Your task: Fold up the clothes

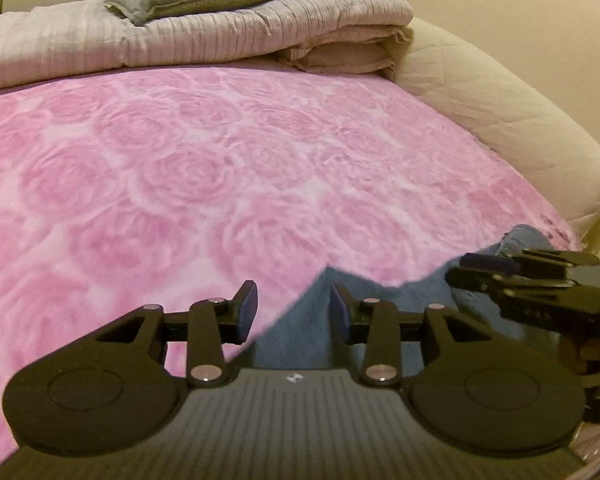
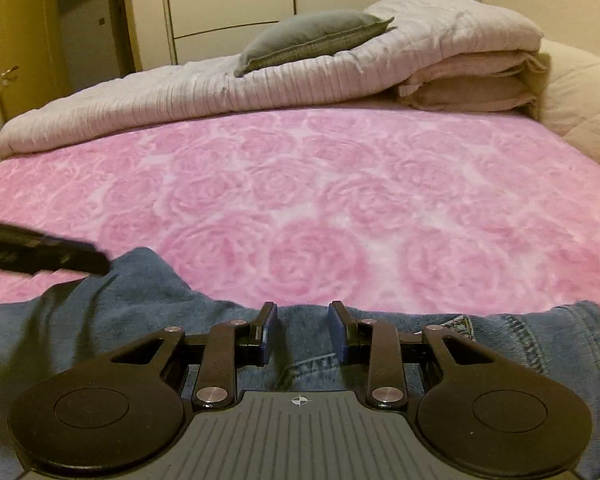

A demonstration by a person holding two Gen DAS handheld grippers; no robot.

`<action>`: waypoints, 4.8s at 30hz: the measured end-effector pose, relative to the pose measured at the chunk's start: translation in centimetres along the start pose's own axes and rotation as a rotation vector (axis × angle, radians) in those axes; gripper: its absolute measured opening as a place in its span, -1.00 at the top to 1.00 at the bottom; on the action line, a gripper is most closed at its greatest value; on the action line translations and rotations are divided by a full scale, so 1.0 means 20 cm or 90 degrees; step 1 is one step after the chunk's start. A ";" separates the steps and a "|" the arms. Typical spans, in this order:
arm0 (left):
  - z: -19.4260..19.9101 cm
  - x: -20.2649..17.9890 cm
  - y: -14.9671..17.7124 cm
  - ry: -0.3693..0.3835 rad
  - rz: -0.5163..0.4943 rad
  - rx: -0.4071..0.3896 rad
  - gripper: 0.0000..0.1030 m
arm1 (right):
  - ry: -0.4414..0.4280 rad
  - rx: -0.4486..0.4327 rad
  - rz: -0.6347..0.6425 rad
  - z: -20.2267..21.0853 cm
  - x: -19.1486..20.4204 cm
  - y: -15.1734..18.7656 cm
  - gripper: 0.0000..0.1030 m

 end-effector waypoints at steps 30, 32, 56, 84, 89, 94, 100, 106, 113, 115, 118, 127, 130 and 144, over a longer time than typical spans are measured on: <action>0.77 0.14 0.54 -0.279 0.049 -0.043 0.86 | 0.139 -0.006 -0.016 0.37 -0.10 0.30 0.48; 0.93 0.21 0.72 -0.321 0.090 -0.029 0.86 | 0.157 -0.008 -0.017 0.47 -0.13 0.41 0.48; 1.36 0.08 1.02 -0.387 0.177 -0.020 0.61 | -0.026 0.019 -0.028 0.58 0.86 0.57 0.46; 1.76 0.07 1.07 -0.479 0.199 -0.042 0.48 | -0.054 0.038 -0.071 0.85 0.99 0.55 0.41; 1.90 0.15 1.18 -0.443 0.304 -0.084 0.47 | -0.065 0.040 -0.089 0.88 0.99 0.54 0.40; 2.07 0.36 1.27 -0.417 0.451 -0.177 0.47 | -0.046 0.057 -0.119 0.85 0.92 0.57 0.39; 2.25 0.71 1.36 -0.395 0.657 -0.331 0.47 | -0.017 0.067 -0.149 0.80 0.82 0.58 0.39; 2.26 0.93 1.42 -0.403 0.759 -0.385 0.41 | 0.000 0.080 -0.161 0.74 0.78 0.57 0.39; 2.21 1.02 1.44 -0.414 0.780 -0.397 0.37 | 0.013 0.094 -0.159 0.66 0.75 0.58 0.39; 2.20 1.03 1.44 -0.414 0.783 -0.410 0.36 | 0.013 0.096 -0.161 0.64 0.75 0.57 0.39; 2.19 1.05 1.44 -0.407 0.802 -0.448 0.37 | 0.012 0.095 -0.161 0.61 0.74 0.57 0.39; 2.15 1.06 1.41 -0.440 0.756 -0.471 0.86 | -0.002 0.077 -0.181 0.60 0.70 0.54 0.39; 2.14 1.03 1.29 -0.484 0.649 -0.417 0.87 | 0.015 0.064 -0.185 0.61 0.64 0.51 0.39; 1.34 -0.11 0.50 -0.245 0.039 -0.258 0.84 | 0.091 0.003 -0.280 0.77 0.21 0.49 0.39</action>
Point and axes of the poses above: each gripper's, at about its wrist camera, not at the fingertips, and z roughly against the way its jaws point, x to its left, y to its underside, the point moved 9 cm from there along -z, roughly the way its jaws point, and after that the axes turned 6 degrees about -x, right-handed, at the moved point
